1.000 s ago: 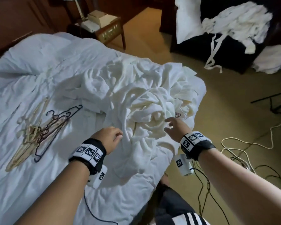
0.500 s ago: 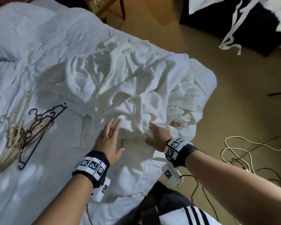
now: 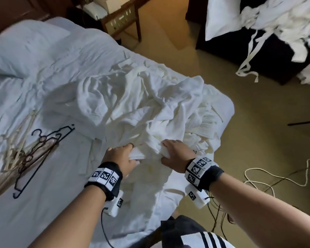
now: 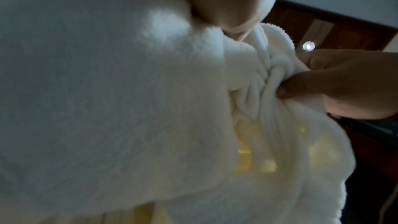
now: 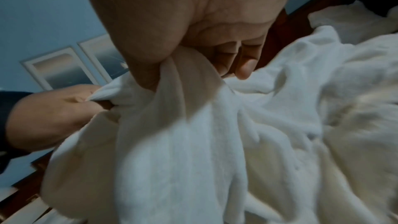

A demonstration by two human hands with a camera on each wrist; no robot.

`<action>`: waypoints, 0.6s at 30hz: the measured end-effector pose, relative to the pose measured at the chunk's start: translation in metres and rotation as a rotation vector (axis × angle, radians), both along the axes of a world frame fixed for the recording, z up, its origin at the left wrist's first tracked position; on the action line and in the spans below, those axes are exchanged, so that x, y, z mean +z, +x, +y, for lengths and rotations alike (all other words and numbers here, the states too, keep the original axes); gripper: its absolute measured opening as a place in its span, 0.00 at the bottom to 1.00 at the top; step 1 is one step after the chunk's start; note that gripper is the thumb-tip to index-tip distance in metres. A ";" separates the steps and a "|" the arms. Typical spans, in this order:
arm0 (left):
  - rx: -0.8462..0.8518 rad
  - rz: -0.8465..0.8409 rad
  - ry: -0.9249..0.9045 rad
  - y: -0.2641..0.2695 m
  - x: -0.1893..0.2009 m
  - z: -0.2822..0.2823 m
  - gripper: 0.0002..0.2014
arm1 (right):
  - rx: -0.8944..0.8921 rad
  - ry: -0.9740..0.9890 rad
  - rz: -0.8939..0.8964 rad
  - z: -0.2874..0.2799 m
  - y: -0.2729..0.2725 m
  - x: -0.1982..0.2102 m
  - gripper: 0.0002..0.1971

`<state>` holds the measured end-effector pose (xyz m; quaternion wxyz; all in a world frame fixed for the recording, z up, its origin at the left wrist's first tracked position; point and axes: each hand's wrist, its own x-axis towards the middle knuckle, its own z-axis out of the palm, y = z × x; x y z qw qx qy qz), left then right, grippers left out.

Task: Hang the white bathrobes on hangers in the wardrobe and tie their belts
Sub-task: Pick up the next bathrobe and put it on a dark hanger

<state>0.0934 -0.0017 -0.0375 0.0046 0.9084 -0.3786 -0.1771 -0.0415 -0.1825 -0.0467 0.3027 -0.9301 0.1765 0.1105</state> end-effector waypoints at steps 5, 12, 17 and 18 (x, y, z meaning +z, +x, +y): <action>0.190 -0.048 -0.307 0.008 0.037 0.069 0.09 | 0.083 -0.052 -0.176 0.047 0.044 0.037 0.18; 0.511 -0.119 -0.546 -0.010 0.073 0.254 0.12 | 0.366 0.034 -0.384 0.213 0.082 0.091 0.13; 0.773 -0.270 -0.631 -0.064 0.111 0.432 0.18 | 0.672 0.153 -0.527 0.389 0.090 0.125 0.12; 0.841 -0.301 -0.622 -0.078 0.121 0.468 0.19 | 0.737 0.192 -0.551 0.427 0.088 0.132 0.12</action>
